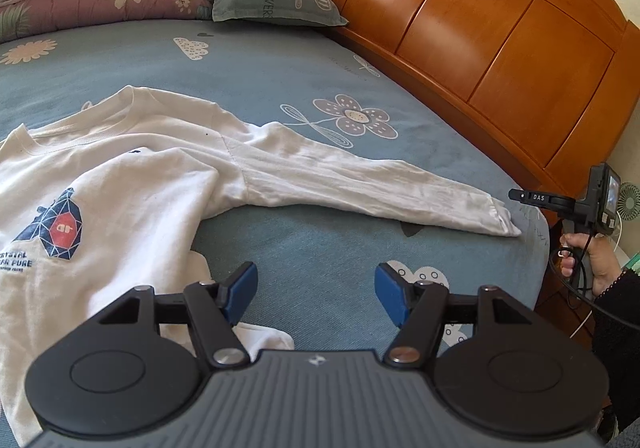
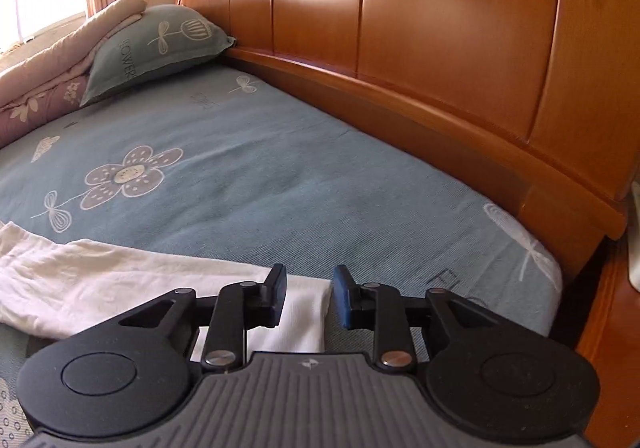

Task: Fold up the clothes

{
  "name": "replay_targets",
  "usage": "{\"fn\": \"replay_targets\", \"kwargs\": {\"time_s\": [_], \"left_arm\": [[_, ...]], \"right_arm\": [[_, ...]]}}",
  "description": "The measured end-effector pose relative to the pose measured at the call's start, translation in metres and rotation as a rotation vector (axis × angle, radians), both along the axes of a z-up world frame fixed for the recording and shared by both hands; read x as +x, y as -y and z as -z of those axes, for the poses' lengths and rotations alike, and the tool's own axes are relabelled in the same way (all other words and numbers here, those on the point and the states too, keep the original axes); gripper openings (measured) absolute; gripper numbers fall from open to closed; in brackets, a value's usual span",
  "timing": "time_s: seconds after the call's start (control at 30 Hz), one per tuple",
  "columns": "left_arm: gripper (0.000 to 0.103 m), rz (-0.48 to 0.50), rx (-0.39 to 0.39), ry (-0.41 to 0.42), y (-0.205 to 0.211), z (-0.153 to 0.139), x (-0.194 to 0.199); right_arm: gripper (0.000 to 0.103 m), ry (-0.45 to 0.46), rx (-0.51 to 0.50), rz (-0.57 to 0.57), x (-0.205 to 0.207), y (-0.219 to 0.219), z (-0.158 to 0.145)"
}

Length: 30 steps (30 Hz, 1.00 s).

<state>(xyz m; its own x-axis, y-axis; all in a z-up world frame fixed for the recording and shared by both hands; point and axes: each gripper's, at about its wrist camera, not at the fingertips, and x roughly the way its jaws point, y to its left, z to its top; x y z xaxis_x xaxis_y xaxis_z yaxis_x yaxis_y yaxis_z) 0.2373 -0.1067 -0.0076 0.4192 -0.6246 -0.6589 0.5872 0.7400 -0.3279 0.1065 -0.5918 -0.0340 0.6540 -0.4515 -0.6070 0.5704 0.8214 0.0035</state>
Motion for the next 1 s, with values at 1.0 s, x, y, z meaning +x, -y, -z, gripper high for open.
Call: {"fn": "replay_targets", "kwargs": {"time_s": [1.0], "left_arm": [[0.073, -0.262, -0.023, 0.039, -0.143, -0.025, 0.096]], "right_arm": [[0.051, 0.036, 0.244, -0.817, 0.221, -0.23, -0.016]]}}
